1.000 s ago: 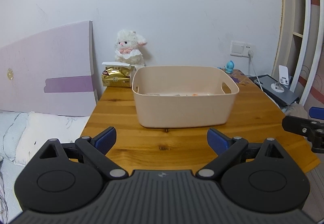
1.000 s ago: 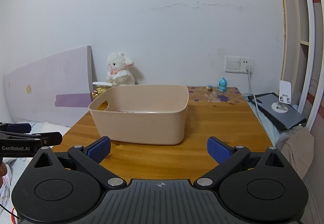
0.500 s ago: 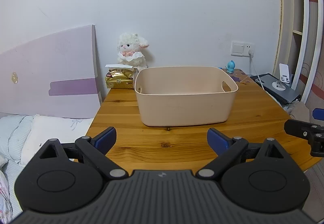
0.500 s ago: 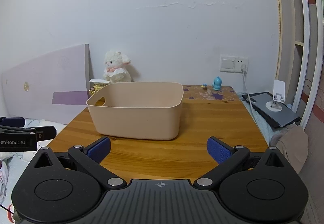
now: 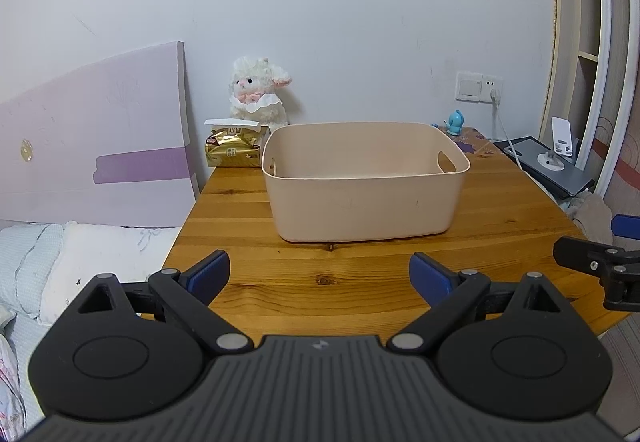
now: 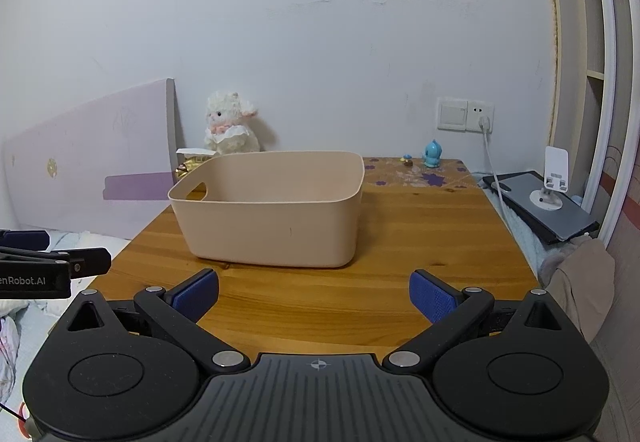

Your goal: Organize objects

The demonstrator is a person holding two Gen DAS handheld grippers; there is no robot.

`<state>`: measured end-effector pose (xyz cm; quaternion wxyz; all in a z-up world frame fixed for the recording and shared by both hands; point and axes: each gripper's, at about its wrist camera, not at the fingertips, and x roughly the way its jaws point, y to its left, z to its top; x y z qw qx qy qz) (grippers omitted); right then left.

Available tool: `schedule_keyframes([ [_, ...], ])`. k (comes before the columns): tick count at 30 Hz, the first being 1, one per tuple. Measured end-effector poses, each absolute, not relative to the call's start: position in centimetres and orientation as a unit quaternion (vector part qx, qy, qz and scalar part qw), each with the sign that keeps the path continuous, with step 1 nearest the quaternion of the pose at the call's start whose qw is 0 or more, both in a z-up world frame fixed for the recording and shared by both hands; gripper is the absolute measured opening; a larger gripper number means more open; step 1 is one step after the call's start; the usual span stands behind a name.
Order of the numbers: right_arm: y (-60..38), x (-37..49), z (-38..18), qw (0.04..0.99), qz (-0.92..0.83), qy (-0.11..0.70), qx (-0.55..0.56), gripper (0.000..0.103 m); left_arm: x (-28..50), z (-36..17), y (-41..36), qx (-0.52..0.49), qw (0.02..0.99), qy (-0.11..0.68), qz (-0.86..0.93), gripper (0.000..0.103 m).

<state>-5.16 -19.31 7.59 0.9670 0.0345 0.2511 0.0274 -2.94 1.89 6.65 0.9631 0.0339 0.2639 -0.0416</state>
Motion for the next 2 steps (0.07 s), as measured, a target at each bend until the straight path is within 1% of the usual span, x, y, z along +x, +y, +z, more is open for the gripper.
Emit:
schedule_keyframes([
  [2, -19.32, -4.84, 7.42, 0.966, 0.027, 0.254, 0.035, 0.103, -2.61, 6.44, 1.87, 0.034, 0.962, 0.268, -0.041, 0.097],
])
